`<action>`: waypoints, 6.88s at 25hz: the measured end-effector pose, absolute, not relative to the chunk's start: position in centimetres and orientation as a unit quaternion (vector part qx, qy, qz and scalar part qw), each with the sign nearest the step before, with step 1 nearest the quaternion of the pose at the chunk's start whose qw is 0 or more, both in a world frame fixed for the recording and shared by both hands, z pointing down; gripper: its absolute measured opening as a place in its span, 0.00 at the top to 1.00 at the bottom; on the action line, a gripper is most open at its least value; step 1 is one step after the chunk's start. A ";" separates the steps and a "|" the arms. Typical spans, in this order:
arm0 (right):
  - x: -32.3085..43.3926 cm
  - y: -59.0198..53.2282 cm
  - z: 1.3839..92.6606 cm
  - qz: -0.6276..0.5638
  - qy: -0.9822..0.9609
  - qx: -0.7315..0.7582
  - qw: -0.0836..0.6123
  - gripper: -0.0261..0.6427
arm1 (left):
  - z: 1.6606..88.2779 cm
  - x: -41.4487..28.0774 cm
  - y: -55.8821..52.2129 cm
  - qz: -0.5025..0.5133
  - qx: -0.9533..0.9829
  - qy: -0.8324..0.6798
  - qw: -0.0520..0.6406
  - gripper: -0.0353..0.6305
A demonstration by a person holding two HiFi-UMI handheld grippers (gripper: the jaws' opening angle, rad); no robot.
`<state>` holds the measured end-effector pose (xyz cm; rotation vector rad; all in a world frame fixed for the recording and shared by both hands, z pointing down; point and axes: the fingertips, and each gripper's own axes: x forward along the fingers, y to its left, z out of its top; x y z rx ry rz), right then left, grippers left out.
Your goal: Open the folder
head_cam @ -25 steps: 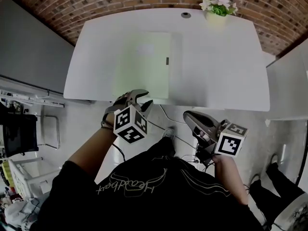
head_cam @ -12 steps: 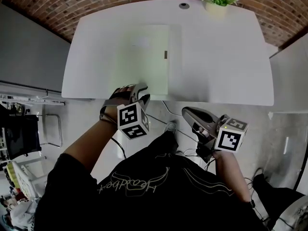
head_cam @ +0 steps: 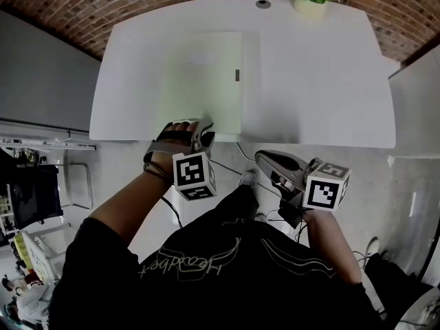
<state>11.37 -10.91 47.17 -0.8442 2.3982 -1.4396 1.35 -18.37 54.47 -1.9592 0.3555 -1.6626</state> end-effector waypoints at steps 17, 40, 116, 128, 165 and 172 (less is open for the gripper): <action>10.3 -10.7 48.7 -0.499 0.812 -0.289 0.092 0.96 | 54.6 1.5 -16.9 -0.638 -0.707 0.079 0.296 0.91; 8.7 -15.3 51.3 -0.461 0.825 -0.326 0.042 0.96 | 52.9 1.2 -17.4 -0.611 -0.741 0.094 0.264 0.93; 5.2 -17.8 55.2 -0.347 0.814 -0.390 -0.256 0.96 | 49.4 -1.0 -18.5 -0.522 -0.821 0.173 0.153 0.94; 5.2 -17.8 55.3 -0.348 0.810 -0.391 -0.265 0.96 | 47.4 -1.4 -19.4 -0.489 -0.838 0.205 0.125 0.94; 4.9 -17.8 55.1 -0.311 0.823 -0.396 -0.264 0.96 | 41.9 -10.4 -19.7 -0.396 -0.824 0.403 0.039 0.94; 4.8 -17.9 55.4 -0.308 0.824 -0.385 -0.278 0.96 | 40.8 -13.0 -20.7 -0.350 -0.825 0.444 -0.005 0.94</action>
